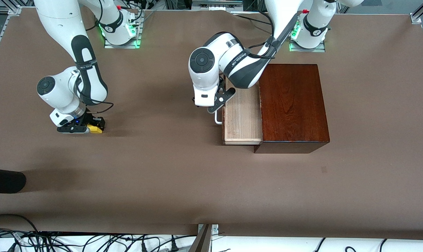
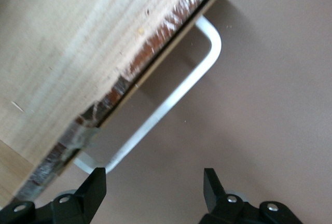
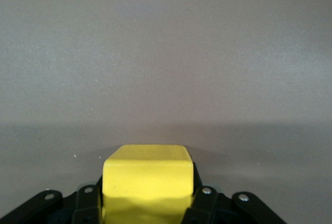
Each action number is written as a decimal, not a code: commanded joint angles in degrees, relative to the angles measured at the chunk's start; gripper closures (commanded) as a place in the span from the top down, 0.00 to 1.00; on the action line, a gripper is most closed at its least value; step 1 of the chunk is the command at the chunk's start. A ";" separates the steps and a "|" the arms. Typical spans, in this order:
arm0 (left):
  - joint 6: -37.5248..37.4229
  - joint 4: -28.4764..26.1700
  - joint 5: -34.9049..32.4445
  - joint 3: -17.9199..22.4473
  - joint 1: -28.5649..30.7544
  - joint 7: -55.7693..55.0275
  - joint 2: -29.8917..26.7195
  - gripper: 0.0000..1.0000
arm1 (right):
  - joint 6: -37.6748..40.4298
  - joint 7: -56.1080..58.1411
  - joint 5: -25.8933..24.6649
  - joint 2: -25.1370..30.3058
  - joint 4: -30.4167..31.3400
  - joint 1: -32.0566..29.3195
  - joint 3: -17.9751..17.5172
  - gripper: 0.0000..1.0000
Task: Open drawer, take yellow block, close drawer
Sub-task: 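Lower the cube to the table while the left gripper reaches the drawer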
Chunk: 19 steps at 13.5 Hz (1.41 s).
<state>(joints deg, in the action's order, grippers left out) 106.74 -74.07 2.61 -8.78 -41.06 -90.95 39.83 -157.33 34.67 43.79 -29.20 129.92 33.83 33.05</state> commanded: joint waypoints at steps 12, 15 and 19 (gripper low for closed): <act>2.51 2.00 0.21 -0.28 2.92 -2.48 2.80 0.00 | 1.23 1.55 1.48 -0.78 -6.78 3.43 -1.23 1.00; 2.42 2.00 -0.23 -0.19 3.88 -2.21 2.71 0.00 | 6.50 1.11 1.04 -0.69 -9.24 3.70 -0.36 1.00; 1.01 -1.22 -3.66 -0.19 6.25 2.77 -0.61 0.00 | 10.98 -2.38 -3.34 -0.86 -13.28 3.88 0.61 1.00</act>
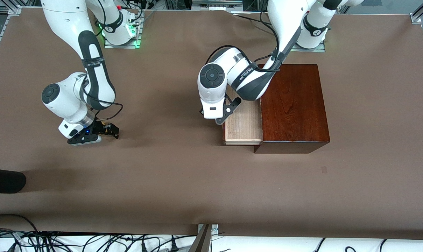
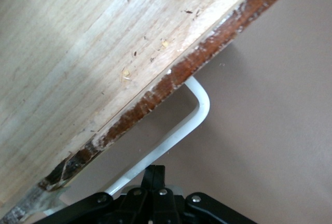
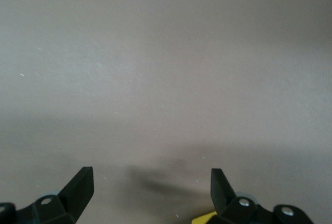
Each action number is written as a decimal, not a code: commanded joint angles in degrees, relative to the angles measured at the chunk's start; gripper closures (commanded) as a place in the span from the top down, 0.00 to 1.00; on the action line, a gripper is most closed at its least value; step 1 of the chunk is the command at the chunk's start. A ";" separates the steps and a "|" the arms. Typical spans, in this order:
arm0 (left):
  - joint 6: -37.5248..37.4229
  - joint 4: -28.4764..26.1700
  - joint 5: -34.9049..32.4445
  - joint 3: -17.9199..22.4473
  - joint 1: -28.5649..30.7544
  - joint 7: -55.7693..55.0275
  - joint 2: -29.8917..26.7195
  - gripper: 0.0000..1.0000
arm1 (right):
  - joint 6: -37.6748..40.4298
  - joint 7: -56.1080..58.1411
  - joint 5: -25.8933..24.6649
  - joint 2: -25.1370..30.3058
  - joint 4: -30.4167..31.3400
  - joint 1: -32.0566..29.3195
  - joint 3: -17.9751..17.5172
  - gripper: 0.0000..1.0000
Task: Open drawer, take yellow block, close drawer
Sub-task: 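Lower the cube to the table while the left gripper reaches the drawer, then push the drawer shut with the left gripper while the right gripper releases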
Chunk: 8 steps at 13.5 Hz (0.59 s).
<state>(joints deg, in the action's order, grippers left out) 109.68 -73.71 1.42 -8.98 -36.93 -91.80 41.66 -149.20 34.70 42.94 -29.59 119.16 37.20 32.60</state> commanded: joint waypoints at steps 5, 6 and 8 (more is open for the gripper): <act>-5.18 -8.45 -3.00 0.01 5.82 13.21 -7.99 0.00 | 10.93 -15.43 -18.03 4.70 -6.91 -4.05 -2.52 1.00; -5.09 -10.82 -4.83 -0.08 6.78 14.45 -9.22 0.00 | 13.04 -18.94 -22.50 6.46 -7.96 -6.07 -4.45 1.00; -5.09 -13.73 -5.90 -0.08 8.62 17.34 -10.72 0.00 | 18.31 -24.75 -29.02 9.80 -9.90 -9.94 -8.93 1.00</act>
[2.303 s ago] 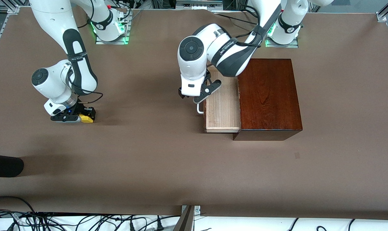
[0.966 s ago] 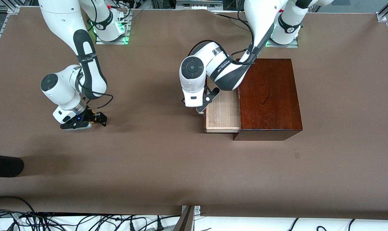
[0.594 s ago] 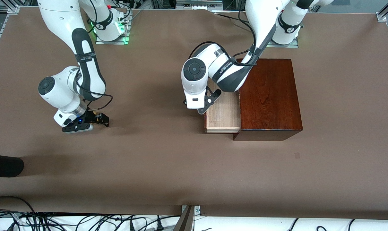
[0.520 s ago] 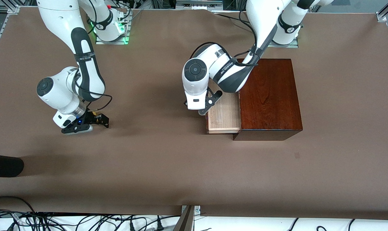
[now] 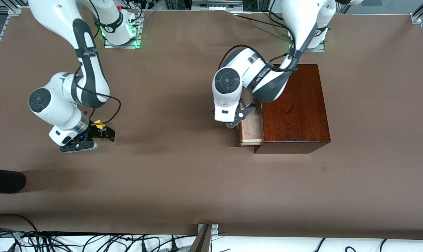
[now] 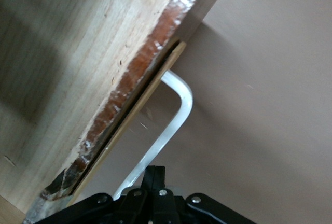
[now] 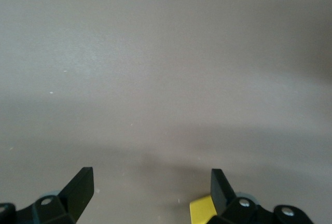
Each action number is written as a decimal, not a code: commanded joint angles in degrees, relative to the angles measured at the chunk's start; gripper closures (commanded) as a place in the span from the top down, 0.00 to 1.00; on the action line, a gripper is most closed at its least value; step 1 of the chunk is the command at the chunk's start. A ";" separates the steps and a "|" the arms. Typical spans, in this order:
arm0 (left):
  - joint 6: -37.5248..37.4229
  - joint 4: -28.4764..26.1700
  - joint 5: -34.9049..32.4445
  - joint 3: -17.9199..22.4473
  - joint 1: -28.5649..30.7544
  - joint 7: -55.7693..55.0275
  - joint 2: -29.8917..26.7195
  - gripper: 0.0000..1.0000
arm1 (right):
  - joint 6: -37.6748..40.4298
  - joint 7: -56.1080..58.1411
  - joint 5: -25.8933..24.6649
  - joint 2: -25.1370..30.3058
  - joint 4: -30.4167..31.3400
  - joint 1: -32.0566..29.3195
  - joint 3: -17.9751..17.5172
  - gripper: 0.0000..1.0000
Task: Open drawer, take yellow block, close drawer
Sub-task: 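Push the drawer shut with the left gripper while the right gripper releases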
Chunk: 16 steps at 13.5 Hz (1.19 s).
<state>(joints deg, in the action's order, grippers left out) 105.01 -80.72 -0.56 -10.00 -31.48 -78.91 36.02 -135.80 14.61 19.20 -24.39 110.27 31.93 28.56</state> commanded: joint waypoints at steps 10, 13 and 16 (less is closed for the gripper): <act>-1.22 -6.65 2.04 -0.54 6.43 9.21 -9.73 0.87 | 26.37 -9.51 -19.28 24.21 -2.16 -25.67 -22.40 1.00; -1.39 -6.64 3.89 -1.42 7.13 9.91 -14.74 1.00 | 30.58 -9.77 -19.38 24.21 -6.98 -27.79 -23.37 1.00; -2.87 -8.04 6.28 -1.51 10.89 17.61 -20.36 1.00 | 35.50 -13.28 -19.47 24.39 -11.73 -29.55 -24.25 1.00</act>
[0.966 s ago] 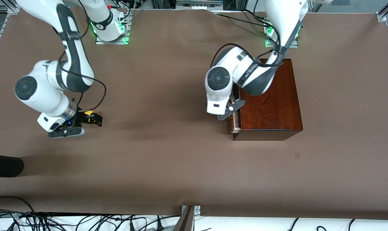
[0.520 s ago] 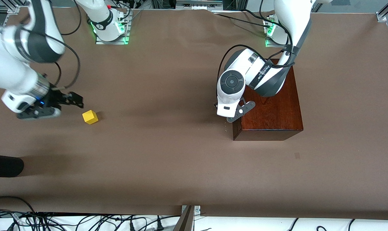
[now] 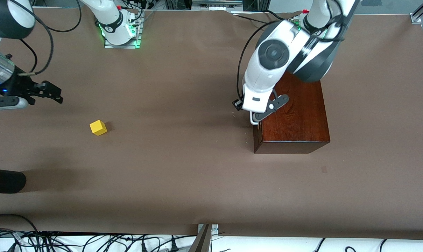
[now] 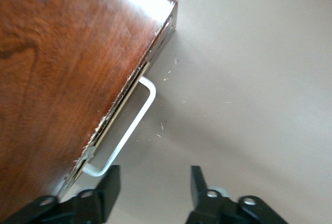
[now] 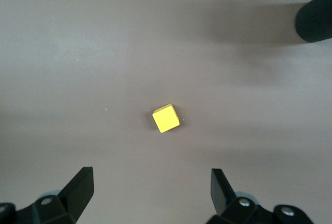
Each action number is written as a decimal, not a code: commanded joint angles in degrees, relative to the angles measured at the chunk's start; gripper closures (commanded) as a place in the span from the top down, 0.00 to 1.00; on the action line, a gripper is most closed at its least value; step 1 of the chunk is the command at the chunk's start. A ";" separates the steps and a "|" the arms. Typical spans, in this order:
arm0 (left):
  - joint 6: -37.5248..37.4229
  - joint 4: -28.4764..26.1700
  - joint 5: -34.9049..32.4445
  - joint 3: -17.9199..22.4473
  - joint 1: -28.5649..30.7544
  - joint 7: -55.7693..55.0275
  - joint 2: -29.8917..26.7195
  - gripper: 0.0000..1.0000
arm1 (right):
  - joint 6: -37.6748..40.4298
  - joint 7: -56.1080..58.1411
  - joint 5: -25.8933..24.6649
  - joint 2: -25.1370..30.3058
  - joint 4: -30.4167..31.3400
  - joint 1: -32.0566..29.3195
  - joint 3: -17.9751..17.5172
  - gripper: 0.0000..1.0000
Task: Open drawer, take yellow block, close drawer
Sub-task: 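Push the drawer shut with the left gripper while the right gripper releases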
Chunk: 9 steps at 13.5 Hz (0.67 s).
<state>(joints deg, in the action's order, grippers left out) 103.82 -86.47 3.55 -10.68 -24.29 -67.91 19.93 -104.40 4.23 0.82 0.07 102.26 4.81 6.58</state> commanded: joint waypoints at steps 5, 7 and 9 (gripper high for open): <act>-11.78 -4.05 6.03 0.57 11.45 23.49 -11.92 1.00 | 9.22 -8.27 -3.02 0.11 -7.86 -2.96 -3.77 1.00; -14.25 -5.01 5.59 4.77 12.25 35.68 -15.17 1.00 | 9.13 -8.36 -3.19 -0.59 -8.04 -2.96 -3.59 1.00; -14.43 -7.29 2.28 9.43 12.34 49.90 -17.89 1.00 | 9.13 -8.71 -3.20 -0.86 -7.95 -2.79 -3.42 1.00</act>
<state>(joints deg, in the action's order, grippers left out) 89.15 -88.86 7.72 -4.35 -12.38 -29.65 6.62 -96.41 -3.18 -1.35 -0.16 95.41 3.12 4.28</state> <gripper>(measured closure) 0.000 0.000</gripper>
